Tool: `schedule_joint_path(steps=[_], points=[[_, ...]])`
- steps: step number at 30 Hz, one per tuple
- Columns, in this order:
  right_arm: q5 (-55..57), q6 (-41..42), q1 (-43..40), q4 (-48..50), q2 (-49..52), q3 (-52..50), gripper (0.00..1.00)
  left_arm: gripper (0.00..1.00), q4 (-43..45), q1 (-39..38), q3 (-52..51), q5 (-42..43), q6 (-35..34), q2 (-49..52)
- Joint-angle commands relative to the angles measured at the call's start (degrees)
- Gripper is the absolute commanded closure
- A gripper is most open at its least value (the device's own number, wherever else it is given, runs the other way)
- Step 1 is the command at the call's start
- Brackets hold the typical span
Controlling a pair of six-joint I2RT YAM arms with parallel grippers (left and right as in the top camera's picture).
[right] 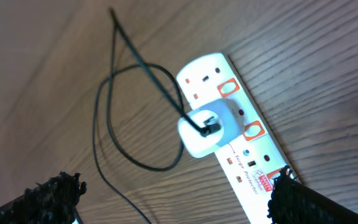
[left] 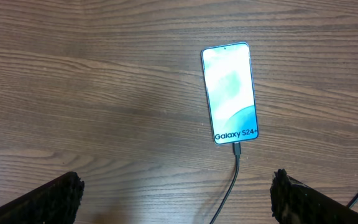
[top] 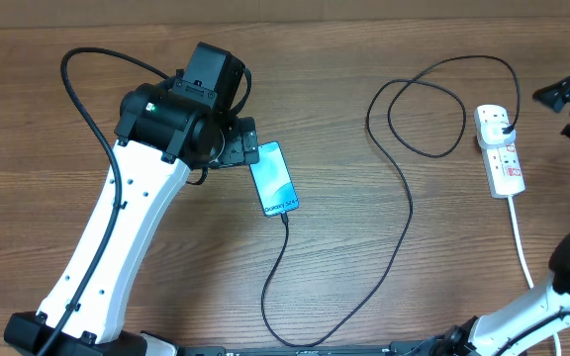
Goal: Plug charger to phone and switch on socket
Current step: 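Move the right gripper over the power strip's orange switch beside the plug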
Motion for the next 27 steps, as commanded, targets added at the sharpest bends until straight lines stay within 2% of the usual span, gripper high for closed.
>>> schedule_joint_path(steps=[1,18,27], points=[[-1.0,-2.5,0.3,0.3,2.0,0.7,0.0,0.0,0.1,-0.1,0.5,-0.9,0.1,0.1],[-0.9,-3.3,2.1,3.2,9.0,-0.1,0.0,0.0,0.1,-0.1,0.5,-0.9,0.1,0.1],[-4.5,-3.3,2.3,10.3,9.1,-7.2,0.0,0.0,0.1,-0.1,0.5,-0.9,0.1,0.1]])
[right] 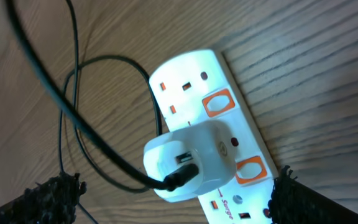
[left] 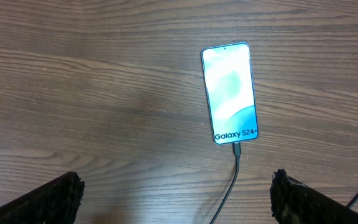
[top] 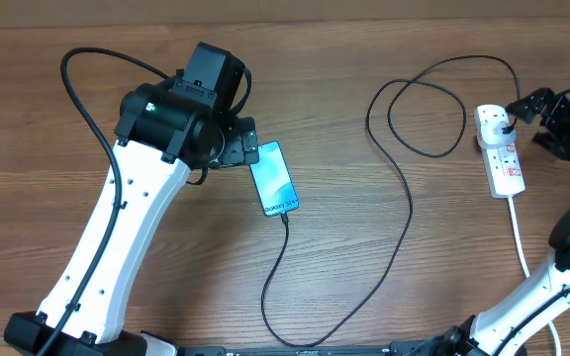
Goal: Plug charger to phone and switch on socket
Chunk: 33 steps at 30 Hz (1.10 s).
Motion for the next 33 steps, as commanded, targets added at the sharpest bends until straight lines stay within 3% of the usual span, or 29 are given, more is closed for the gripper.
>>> schedule_joint_path(steps=[1,33], points=[[-3.3,-0.5,0.4,2.1,0.8,-3.2,0.0,0.0,0.1,-0.1,0.5,-0.9,0.1,0.1],[3.9,0.0,4.0,5.2,0.8,-5.0,0.0,0.0,0.1,-0.1,0.5,-0.9,0.1,0.1]])
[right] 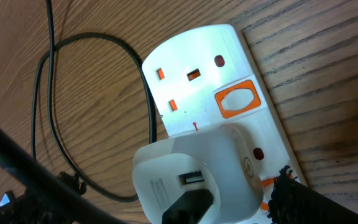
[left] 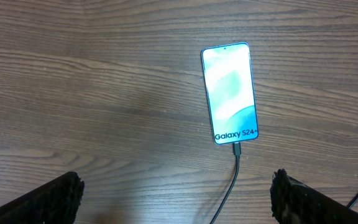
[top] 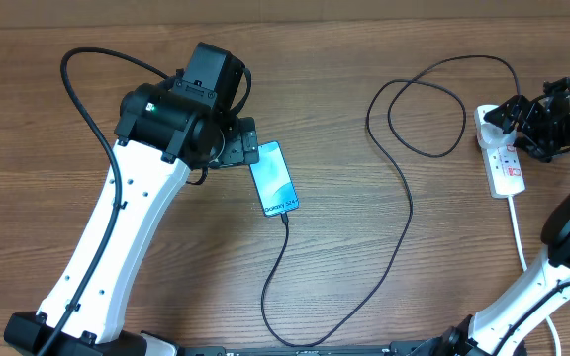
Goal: Plug charger to phone and switch on socket
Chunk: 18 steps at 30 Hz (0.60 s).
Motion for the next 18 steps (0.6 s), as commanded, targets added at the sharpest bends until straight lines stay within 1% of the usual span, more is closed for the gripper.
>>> schedule_joint_path(steps=[1,18], points=[[0.9,0.0,0.3,0.5,0.1,-0.8,0.0,0.0,0.1,-0.1,0.5,-0.9,0.1,0.1],[0.0,0.2,0.3,1.4,0.1,-2.9,0.0,0.0,0.1,-0.1,0.5,-0.9,0.1,0.1]])
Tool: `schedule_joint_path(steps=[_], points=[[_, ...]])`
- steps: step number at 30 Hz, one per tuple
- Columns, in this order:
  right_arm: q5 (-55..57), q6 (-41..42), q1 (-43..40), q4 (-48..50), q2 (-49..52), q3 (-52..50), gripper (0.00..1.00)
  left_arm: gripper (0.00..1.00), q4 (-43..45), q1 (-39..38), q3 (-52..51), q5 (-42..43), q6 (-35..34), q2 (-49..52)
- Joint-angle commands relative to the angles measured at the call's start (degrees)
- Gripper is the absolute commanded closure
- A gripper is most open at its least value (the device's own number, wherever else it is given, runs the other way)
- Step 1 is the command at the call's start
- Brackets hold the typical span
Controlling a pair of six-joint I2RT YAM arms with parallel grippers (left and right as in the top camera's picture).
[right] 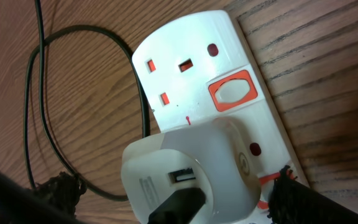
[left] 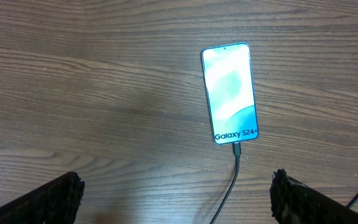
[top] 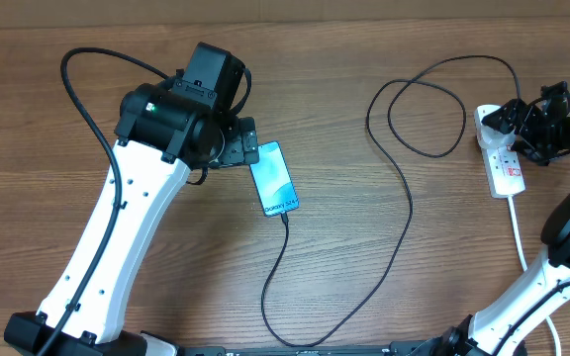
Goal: Plug charger to phone and switch on socket
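The phone [left: 229, 93] lies face up with its screen lit, and the black charger cable [left: 232, 171] is plugged into its bottom end. My left gripper [left: 176, 202] hangs open above the wood, just short of the phone. The cable [top: 409, 198] loops across to a white charger adapter [right: 191, 168] plugged into the white power strip [right: 197, 43]. My right gripper [right: 174, 190] is open and straddles the adapter. Its right fingertip [right: 294, 196] lies against the orange switch [right: 268, 180] beside the adapter. The upper orange switch [right: 232, 93] is uncovered.
The power strip [top: 506, 168] lies near the table's right edge, its white lead [top: 522, 242] running toward the front. The black cable makes a wide loop [top: 428, 109] at the back, left of the strip. My left arm [top: 137, 208] crosses the left side of the table.
My right gripper has come slightly closer to the strip, and its right fingertip now covers more of the switch beside the adapter. The left gripper, phone and cable are unchanged.
My right gripper was first well above the strip at the table's right edge. Then it was nearer, over the adapter, then close around it, and now its right fingertip is at the adapter's switch. The left gripper stayed open over the plugged-in phone throughout.
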Motion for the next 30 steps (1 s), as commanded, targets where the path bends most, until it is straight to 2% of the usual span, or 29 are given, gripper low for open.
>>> schedule_joint_path(steps=[1,30], points=[[-0.3,0.5,0.3,0.8,0.1,-1.5,0.0,0.0,0.1,-0.1,0.5,-0.9,0.1,0.1],[-0.5,1.7,5.0,-2.1,0.1,-1.7,0.0,0.0,0.1,-0.1,0.5,-0.9,0.1,0.1]])
